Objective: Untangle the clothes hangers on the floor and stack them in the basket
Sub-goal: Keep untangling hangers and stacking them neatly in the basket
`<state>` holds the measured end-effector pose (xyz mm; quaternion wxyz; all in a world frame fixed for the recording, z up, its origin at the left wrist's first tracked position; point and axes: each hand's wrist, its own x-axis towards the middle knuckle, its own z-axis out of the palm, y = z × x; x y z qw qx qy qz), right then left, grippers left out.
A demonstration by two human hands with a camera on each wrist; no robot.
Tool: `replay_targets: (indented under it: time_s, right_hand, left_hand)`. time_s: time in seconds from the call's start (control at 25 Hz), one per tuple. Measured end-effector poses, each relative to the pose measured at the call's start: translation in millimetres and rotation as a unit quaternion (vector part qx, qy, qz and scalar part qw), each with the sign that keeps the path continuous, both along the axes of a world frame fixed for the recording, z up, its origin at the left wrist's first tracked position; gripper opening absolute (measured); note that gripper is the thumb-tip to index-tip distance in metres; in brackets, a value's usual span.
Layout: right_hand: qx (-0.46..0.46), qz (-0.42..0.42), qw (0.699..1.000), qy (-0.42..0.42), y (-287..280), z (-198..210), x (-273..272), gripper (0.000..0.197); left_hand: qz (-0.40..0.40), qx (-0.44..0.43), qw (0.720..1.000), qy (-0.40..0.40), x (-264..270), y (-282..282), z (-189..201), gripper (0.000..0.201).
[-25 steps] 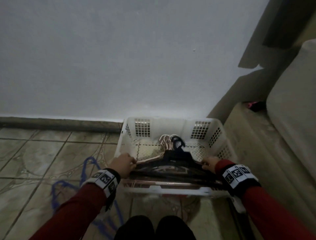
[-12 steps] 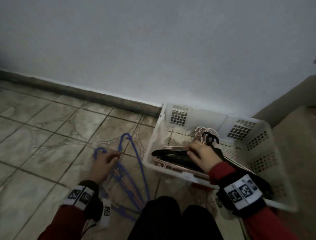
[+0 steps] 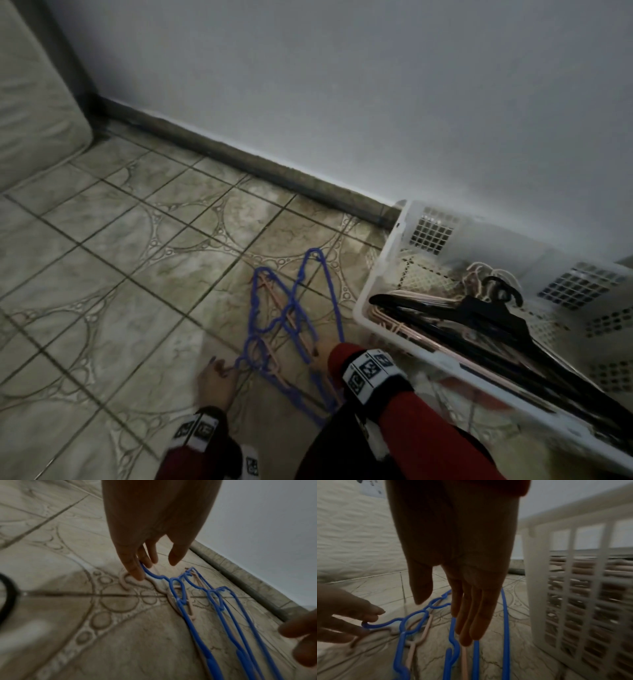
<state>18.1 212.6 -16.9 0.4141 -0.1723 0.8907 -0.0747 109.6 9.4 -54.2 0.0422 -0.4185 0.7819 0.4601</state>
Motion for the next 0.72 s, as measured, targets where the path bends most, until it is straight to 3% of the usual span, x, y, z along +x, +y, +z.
replay_targets:
  time_s: [0.04,0.08,0.16,0.2,0.24,0.36,0.44,0.48,0.6,0.72]
  right_hand:
    - [0.024,-0.005,1.0,0.007,-0.3,-29.6,-9.4,0.043]
    - [0.041,0.046,0.997,0.043,0.4,-60.2,-18.8,0.04]
    - [0.032,0.065,0.997,0.016,1.3,-122.7,-31.0,0.033]
    - [0.035,0.062,0.997,-0.001,-13.8,-44.1,-14.4,0.036]
    - [0.079,0.063,0.995,-0.026,-19.6,4.0,6.4,0.041]
    - [0.087,0.077,0.993,-0.003,-20.3,18.1,16.1,0.056]
    - [0.068,0.049,0.996,0.005,-20.3,21.7,15.1,0.049]
    - [0.07,0.045,0.996,-0.012,-17.2,29.0,14.4,0.044]
    - [0.07,0.03,0.997,-0.016,-21.4,-6.7,0.5,0.039]
    - [0.089,0.005,0.995,-0.044,-23.9,-27.5,-5.0,0.045]
  left_hand:
    - [0.059,0.002,0.998,-0.001,0.3,4.1,1.7,0.044]
    - [0.114,-0.001,0.994,-0.001,0.5,7.2,0.0,0.043]
    - [0.18,0.007,0.983,-0.013,2.5,17.2,-9.4,0.034]
    - [0.179,0.019,0.983,-0.02,5.0,20.6,-17.5,0.029]
    - [0.151,0.064,0.986,-0.017,4.4,27.1,-24.4,0.024]
    - [0.082,0.27,0.959,-0.04,-0.5,44.7,-34.0,0.02]
    - [0.093,0.324,0.941,-0.038,-8.8,50.8,-33.1,0.023]
    - [0.102,0.341,0.934,-0.033,-12.3,52.4,-34.6,0.024]
    - [0.123,0.358,0.925,-0.04,-19.6,53.0,-45.0,0.025]
    - [0.109,0.308,0.943,-0.066,-27.7,55.5,-73.8,0.034]
